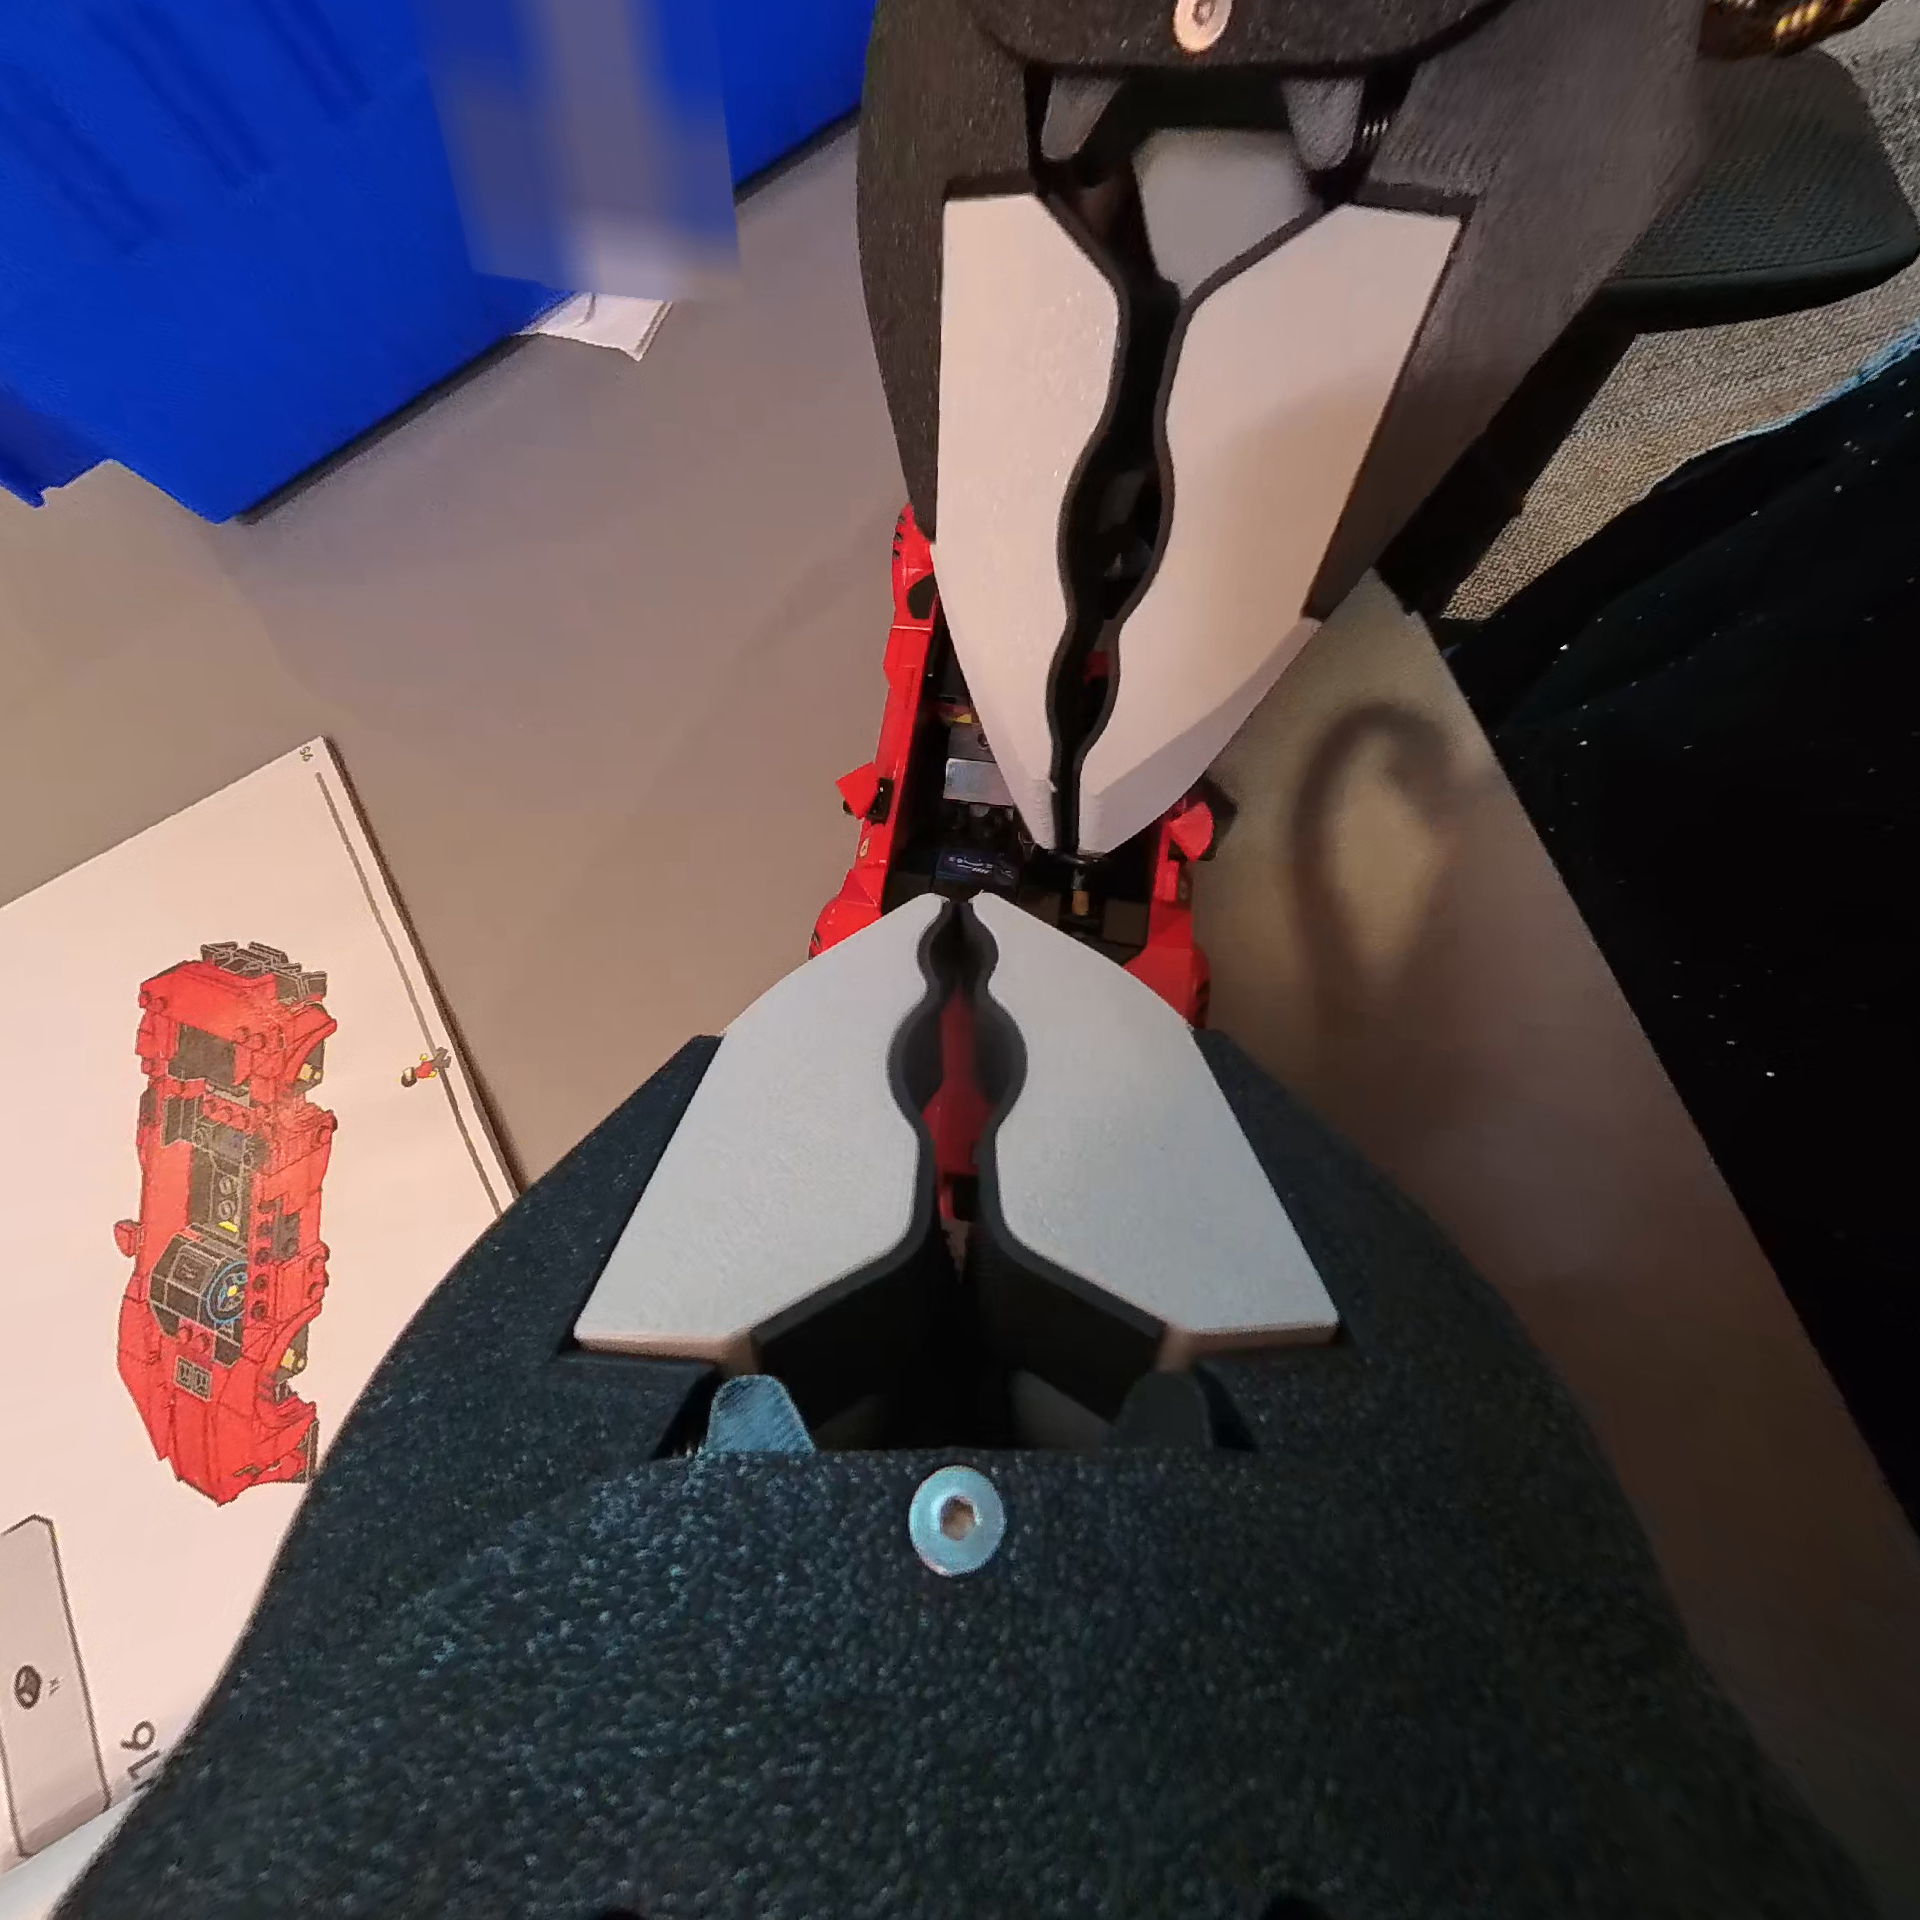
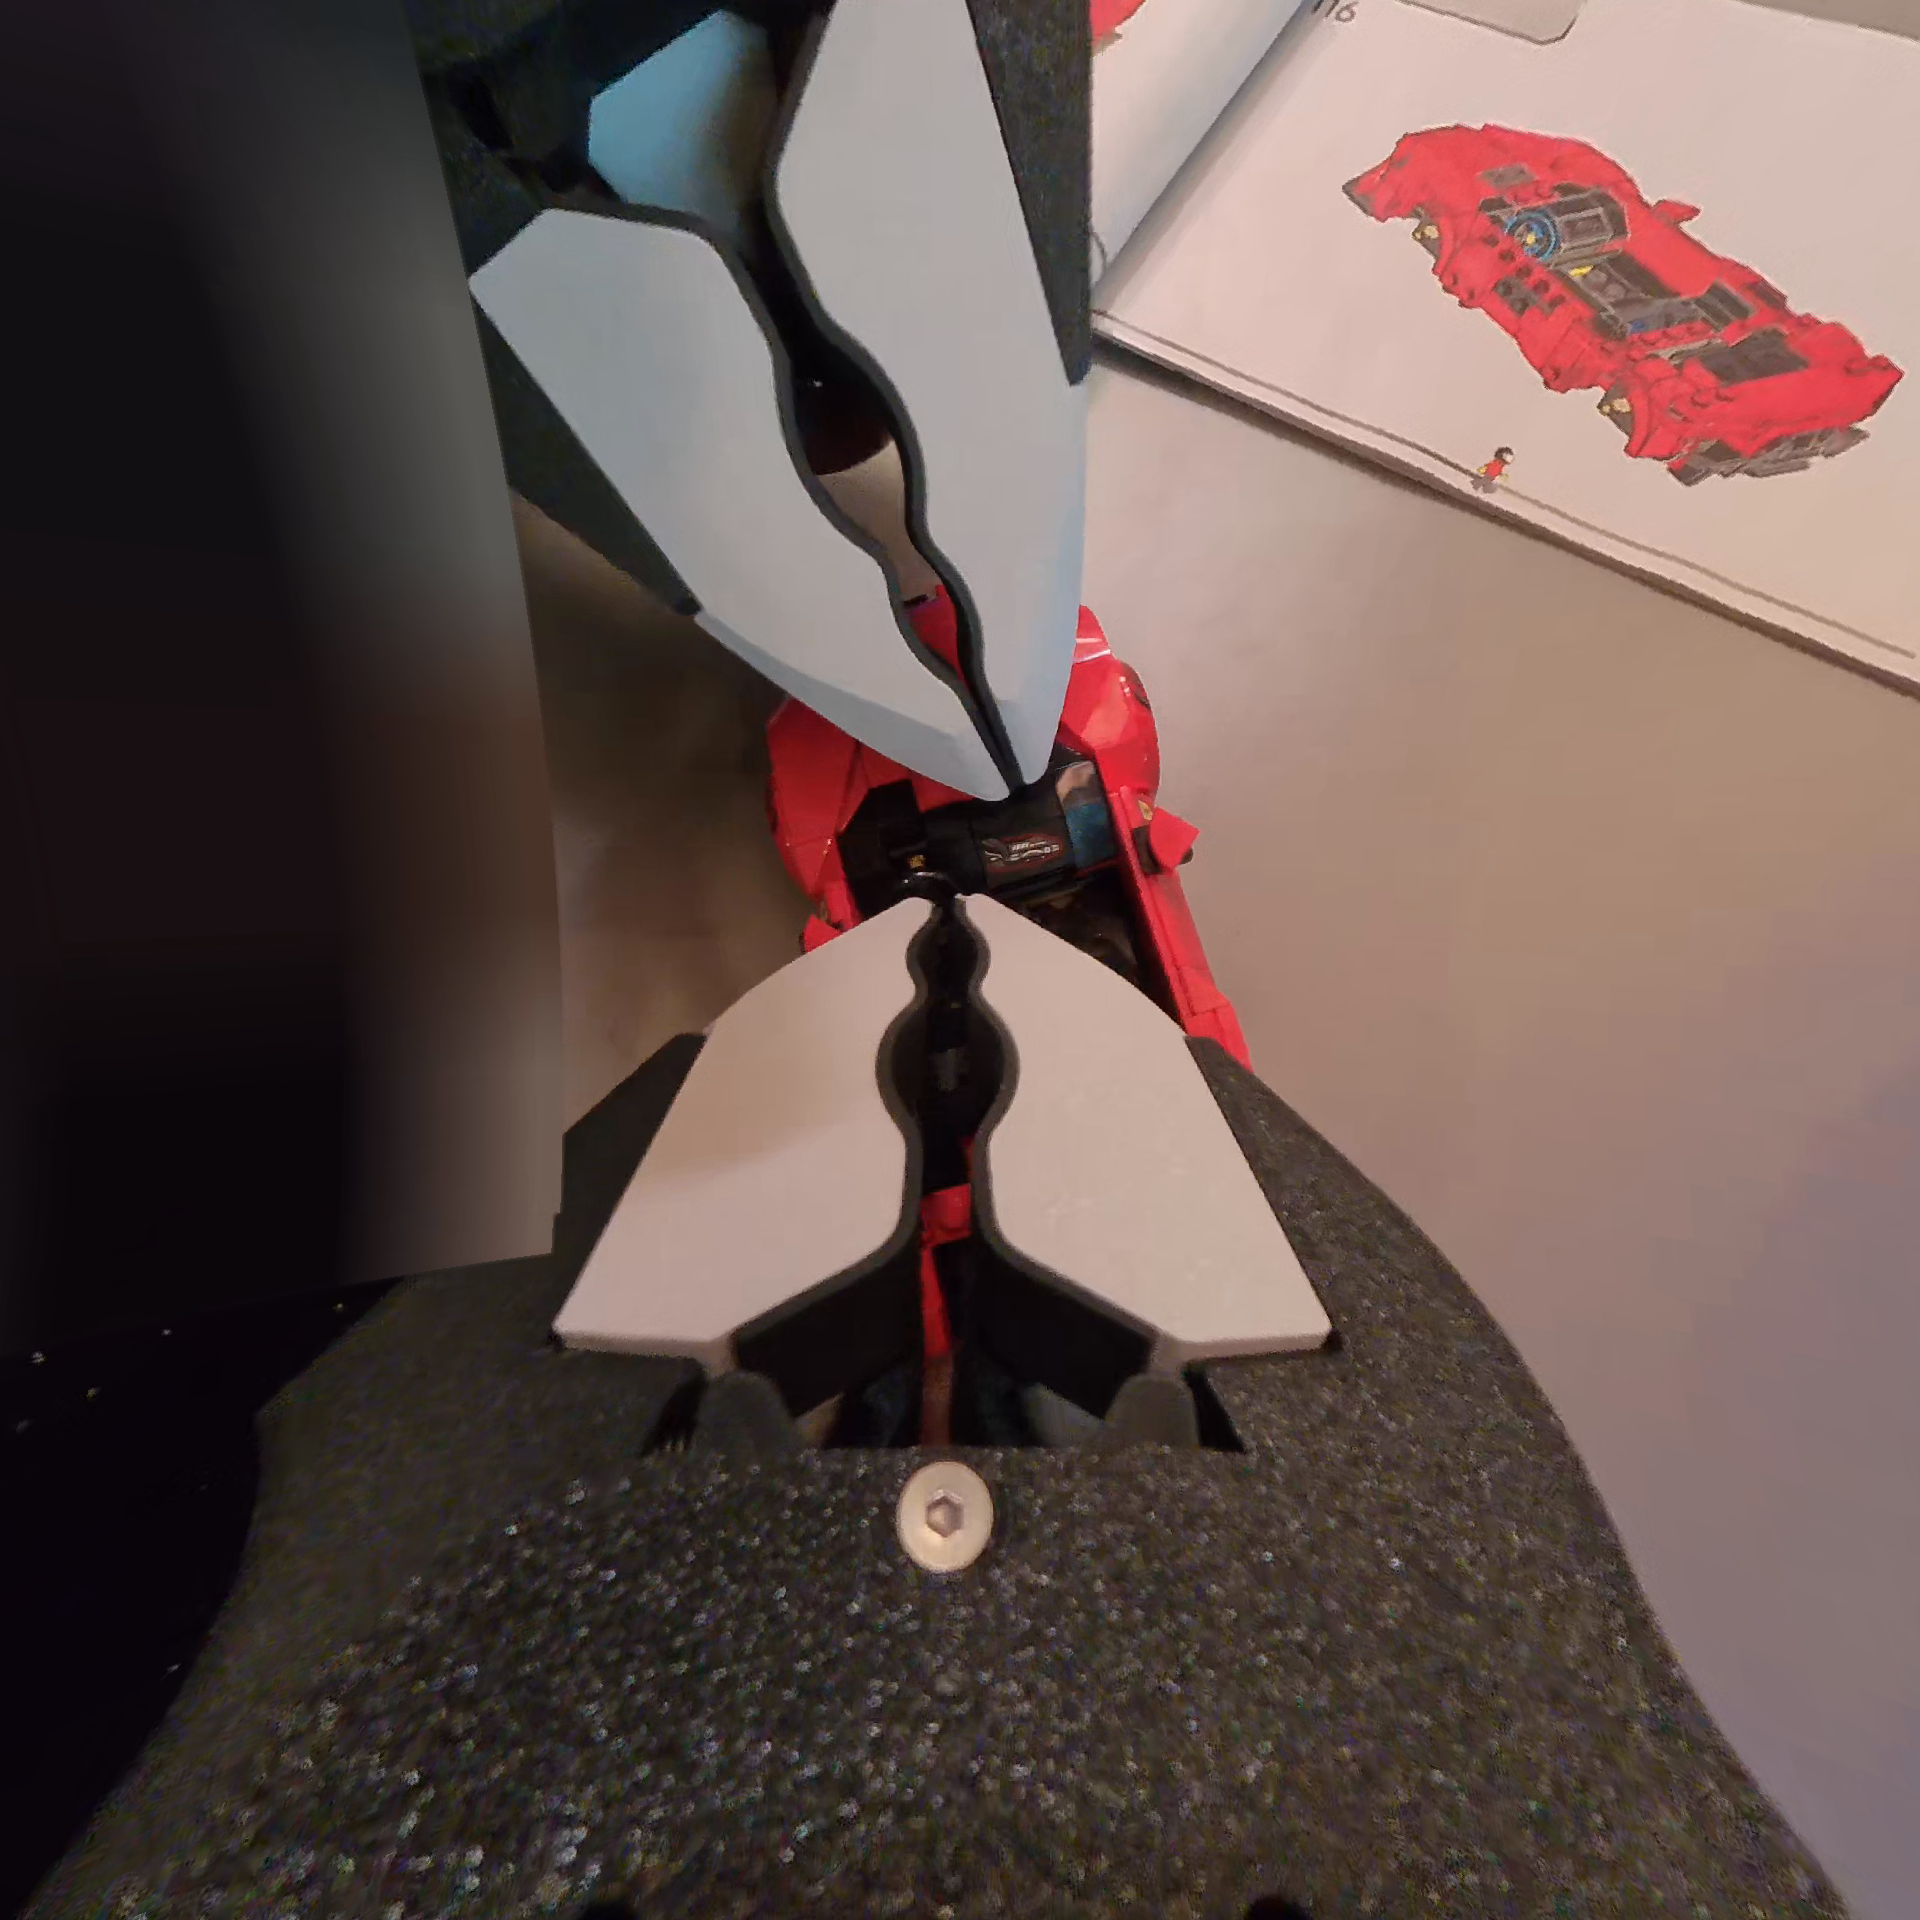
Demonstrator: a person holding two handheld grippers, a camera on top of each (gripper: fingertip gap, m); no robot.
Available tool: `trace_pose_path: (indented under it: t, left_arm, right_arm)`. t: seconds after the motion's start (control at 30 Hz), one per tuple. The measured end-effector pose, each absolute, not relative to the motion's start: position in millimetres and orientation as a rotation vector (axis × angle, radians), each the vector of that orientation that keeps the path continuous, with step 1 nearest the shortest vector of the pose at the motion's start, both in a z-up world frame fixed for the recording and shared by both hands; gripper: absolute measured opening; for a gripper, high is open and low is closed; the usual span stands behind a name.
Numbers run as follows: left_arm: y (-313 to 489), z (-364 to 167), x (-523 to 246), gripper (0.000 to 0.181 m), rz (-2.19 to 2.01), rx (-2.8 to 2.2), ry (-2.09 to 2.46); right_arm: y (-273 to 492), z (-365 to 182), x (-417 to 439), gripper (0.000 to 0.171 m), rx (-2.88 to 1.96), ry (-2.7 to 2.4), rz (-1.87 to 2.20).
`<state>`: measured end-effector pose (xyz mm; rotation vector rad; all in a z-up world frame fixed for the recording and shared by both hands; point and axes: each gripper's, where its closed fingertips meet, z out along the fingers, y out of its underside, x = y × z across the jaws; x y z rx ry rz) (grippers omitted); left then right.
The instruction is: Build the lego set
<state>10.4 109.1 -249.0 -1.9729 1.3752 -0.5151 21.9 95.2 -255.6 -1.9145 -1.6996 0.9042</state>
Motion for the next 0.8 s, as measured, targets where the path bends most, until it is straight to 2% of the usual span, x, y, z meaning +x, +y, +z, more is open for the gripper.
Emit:
trace_pose_path:
  t: [0.4,0.8]
  left_arm:
    - [109.2,-248.8,10.6,0.0,-0.541,-1.958,1.351]
    - [109.2,-248.8,10.9,0.0,-0.551,-1.949,1.336]
  right_arm:
    - [93.2,-253.4,19.4,0.0,-2.095,-1.652,1.116]
    - [93.0,-254.6,19.9,0.0,-2.083,-1.665,1.076]
